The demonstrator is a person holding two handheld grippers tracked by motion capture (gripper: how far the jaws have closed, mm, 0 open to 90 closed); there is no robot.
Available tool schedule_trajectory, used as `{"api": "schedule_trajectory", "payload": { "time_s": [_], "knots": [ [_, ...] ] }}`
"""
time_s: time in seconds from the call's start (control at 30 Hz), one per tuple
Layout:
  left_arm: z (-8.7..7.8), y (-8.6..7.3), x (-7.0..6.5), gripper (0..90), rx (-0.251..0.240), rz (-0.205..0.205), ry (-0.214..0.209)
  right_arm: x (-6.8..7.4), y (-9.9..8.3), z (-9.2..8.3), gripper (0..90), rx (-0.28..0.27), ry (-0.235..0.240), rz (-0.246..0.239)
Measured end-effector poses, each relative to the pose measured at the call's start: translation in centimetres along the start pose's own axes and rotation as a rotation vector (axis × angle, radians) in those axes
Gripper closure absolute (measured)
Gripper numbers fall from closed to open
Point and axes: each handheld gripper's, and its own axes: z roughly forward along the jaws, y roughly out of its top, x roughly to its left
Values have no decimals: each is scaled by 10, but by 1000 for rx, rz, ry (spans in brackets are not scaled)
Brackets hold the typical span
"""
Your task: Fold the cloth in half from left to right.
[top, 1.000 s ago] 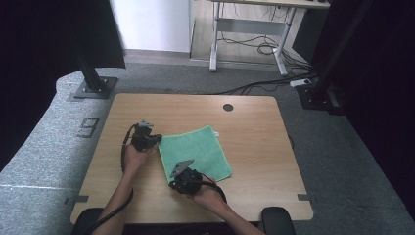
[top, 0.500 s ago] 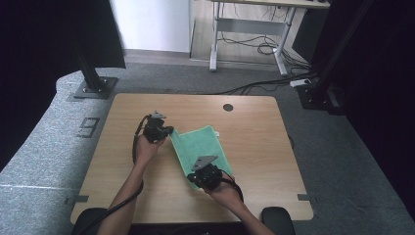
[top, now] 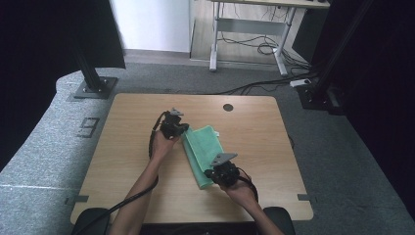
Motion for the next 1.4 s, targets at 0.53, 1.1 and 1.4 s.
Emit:
{"api": "schedule_trajectory", "payload": {
  "time_s": [0.53, 1.1, 1.4],
  "knots": [
    [32, 29, -23, 879, 35, 64, -3, -27, -17, -18, 864, -11, -49, 63],
    [60, 24, -28, 746, 58, 53, 0, -41, -30, -9, 842, 41, -73, 99],
    [43, 36, -30, 394, 9, 91, 34, -48, -33, -13, 751, 42, -118, 120]
  ]
}}
